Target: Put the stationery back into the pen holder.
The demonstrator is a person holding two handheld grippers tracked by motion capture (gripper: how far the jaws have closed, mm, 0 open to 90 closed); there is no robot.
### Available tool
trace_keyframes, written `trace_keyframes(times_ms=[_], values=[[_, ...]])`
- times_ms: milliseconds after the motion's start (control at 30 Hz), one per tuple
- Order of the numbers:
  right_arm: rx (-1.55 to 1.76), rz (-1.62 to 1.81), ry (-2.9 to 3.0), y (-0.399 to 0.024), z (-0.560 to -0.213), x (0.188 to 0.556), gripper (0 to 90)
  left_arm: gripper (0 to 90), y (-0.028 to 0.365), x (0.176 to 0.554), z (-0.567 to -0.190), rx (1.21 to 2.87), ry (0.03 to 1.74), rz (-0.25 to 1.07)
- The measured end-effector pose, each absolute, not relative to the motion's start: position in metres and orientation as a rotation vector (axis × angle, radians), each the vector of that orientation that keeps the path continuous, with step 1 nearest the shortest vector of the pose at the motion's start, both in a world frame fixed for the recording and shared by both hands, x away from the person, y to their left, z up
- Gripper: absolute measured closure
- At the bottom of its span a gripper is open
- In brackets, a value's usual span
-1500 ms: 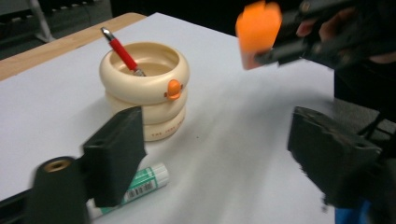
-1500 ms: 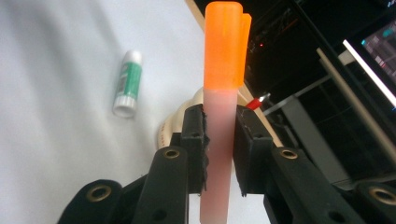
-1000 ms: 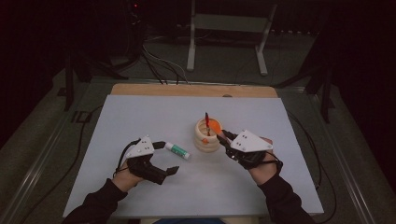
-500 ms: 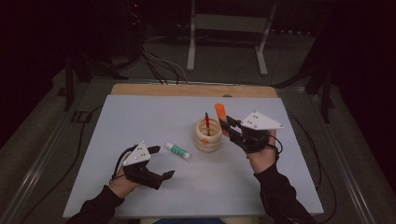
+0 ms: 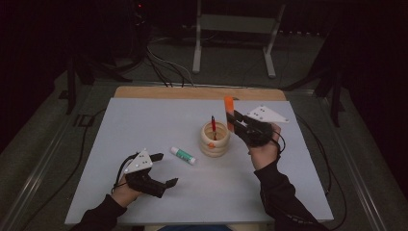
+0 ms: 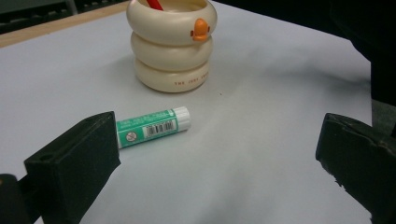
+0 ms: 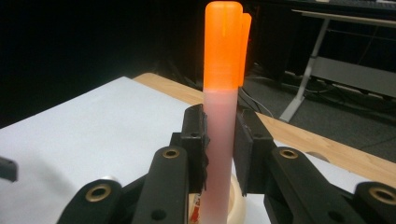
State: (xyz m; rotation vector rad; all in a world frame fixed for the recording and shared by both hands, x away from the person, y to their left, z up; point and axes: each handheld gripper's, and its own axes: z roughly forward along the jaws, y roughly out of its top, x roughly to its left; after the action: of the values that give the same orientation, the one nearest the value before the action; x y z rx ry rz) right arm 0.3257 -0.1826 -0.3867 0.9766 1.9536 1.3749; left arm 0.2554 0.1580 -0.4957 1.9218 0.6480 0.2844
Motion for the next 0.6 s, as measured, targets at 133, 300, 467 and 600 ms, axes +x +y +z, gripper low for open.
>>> trace_keyframes(times_ms=[133, 300, 467, 600], values=[[1.031, 1.365, 1.925, -0.179, -0.391, 0.333, 75.7, 0.2, 0.161, 0.254, -0.497, 1.907, 0.66, 0.294], [1.085, 1.357, 1.903, -0.175, -0.398, 0.342, 75.7, 0.2, 0.164, 0.255, -0.499, 1.899, 0.674, 0.308], [1.14, 1.356, 1.899, -0.172, -0.408, 0.352, 75.7, 0.2, 0.165, 0.255, -0.499, 1.887, 0.679, 0.314], [1.169, 1.356, 1.915, -0.169, -0.417, 0.357, 75.7, 0.2, 0.166, 0.255, -0.501, 1.886, 0.685, 0.309]])
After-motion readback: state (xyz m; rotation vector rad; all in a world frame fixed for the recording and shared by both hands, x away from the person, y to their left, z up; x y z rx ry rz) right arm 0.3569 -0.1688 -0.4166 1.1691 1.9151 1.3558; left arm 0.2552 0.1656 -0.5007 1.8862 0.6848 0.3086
